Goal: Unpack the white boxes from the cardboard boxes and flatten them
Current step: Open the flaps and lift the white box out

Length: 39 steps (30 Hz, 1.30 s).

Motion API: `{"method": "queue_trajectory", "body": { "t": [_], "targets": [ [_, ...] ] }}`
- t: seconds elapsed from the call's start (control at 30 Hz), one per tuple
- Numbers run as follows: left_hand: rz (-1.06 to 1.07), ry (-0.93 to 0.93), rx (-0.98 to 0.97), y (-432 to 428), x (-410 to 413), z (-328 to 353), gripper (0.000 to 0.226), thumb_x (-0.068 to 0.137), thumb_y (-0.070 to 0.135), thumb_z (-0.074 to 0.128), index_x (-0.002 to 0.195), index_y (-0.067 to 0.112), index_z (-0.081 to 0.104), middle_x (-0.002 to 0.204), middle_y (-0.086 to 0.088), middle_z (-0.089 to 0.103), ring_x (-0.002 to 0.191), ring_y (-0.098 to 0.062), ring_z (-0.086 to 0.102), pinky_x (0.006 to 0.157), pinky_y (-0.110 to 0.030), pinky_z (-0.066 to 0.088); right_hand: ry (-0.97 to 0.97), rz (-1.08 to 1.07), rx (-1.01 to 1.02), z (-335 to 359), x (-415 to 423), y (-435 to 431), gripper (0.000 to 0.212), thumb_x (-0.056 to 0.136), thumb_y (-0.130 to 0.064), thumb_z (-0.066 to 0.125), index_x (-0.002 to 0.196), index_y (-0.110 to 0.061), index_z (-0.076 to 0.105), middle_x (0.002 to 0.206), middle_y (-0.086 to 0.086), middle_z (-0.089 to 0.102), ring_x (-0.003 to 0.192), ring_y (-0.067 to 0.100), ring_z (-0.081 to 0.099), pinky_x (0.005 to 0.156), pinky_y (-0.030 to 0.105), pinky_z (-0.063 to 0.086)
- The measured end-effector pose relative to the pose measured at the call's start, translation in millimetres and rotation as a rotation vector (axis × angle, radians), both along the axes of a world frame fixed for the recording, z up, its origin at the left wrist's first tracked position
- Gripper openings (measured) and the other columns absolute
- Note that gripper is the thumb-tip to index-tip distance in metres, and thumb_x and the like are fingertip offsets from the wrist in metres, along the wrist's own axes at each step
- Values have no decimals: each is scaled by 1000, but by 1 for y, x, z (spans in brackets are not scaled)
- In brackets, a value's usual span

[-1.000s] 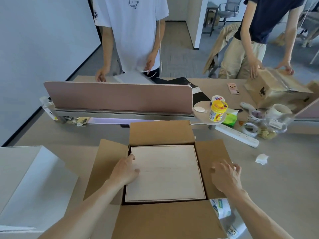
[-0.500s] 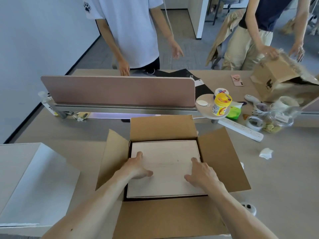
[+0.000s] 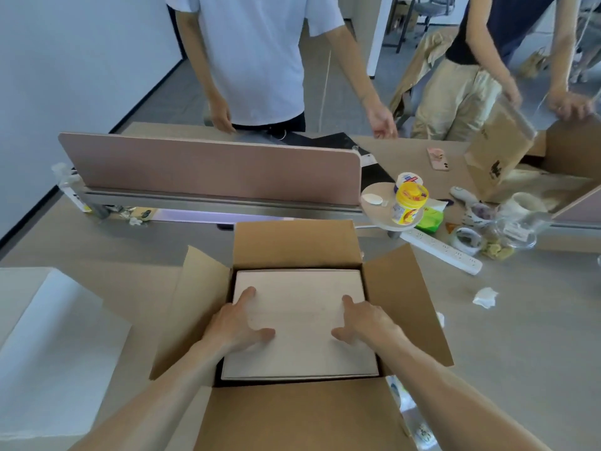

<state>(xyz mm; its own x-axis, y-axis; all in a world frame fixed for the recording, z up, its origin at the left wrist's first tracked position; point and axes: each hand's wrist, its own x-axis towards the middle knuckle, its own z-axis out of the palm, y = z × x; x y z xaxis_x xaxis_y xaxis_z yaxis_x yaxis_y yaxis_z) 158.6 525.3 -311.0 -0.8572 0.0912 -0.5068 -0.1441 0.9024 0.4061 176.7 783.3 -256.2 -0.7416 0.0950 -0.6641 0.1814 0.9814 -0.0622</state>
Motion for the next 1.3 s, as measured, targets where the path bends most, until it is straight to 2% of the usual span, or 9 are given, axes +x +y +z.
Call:
{"method": "queue_trajectory", "body": {
  "t": [0.17, 0.27, 0.37, 0.53, 0.67, 0.8, 0.97, 1.07, 1.3],
  "targets": [
    [5, -21, 11, -2, -2, -4, 117, 56, 81, 68, 151, 42, 12, 133, -3, 51, 117, -26, 55, 87, -34, 48, 14, -112, -109, -13, 12, 1, 90, 87, -50, 61, 153, -24, 5, 129, 23, 46, 104, 32, 54, 76, 35, 46],
    [9, -57, 17, 3, 3, -4, 118, 55, 83, 70, 149, 47, 9, 132, -7, 41, 111, -28, 56, 85, -35, 48, 103, -208, -214, -25, 23, 4, 96, 81, -54, 65, 152, -35, 4, 135, 17, 41, 110, 32, 53, 89, 38, 49],
    [30, -66, 51, 6, 8, -3, 119, 56, 80, 73, 151, 47, 10, 139, -10, 31, 115, -31, 55, 89, -35, 48, 207, -298, -338, -38, 36, 8, 93, 76, -53, 70, 149, -39, 14, 135, 9, 31, 117, 30, 50, 97, 36, 46],
    [55, 23, 164, 0, 1, 2, 104, 61, 72, 75, 147, 33, 31, 143, 3, 47, 133, -24, 43, 101, -32, 41, 317, -412, -529, -41, 41, 14, 84, 75, -44, 76, 145, -39, 30, 127, 2, 34, 101, 17, 48, 86, 26, 39],
    [256, 78, 491, -9, -5, 12, 80, 78, 46, 80, 147, 34, 41, 152, 8, 41, 142, -16, 37, 100, -26, 33, 443, -467, -611, -36, 44, 30, 80, 75, -35, 81, 145, -31, 42, 140, -1, 50, 126, 16, 48, 97, 23, 38],
    [393, -8, 727, -11, -7, 28, 71, 74, 45, 80, 136, 51, 48, 142, 6, 52, 138, -11, 39, 105, -31, 35, 510, -607, -698, -32, 49, 43, 73, 76, -27, 83, 141, -27, 50, 136, 3, 58, 131, 18, 49, 96, 26, 42],
    [255, 66, 495, 7, -8, 44, 87, 71, 44, 71, 149, 34, 35, 154, 5, 39, 140, -18, 36, 98, -27, 33, 498, -645, -763, -31, 45, 48, 76, 69, -37, 81, 139, -39, 48, 127, -2, 65, 126, 16, 55, 103, 42, 49],
    [225, 88, 399, 14, -8, 54, 89, 71, 49, 73, 150, 34, 35, 152, 3, 42, 137, -21, 41, 100, -30, 36, 519, -599, -725, -20, 42, 41, 71, 77, -26, 78, 141, -32, 49, 132, 1, 61, 130, 19, 51, 104, 37, 46],
    [331, 27, 535, 19, -19, 78, 89, 62, 47, 75, 144, 29, 45, 147, 3, 45, 133, -20, 42, 105, -34, 37, 530, -494, -743, -2, 36, 39, 72, 82, -23, 75, 146, -31, 42, 147, -5, 46, 138, 14, 38, 106, 27, 33]
  ]
}}
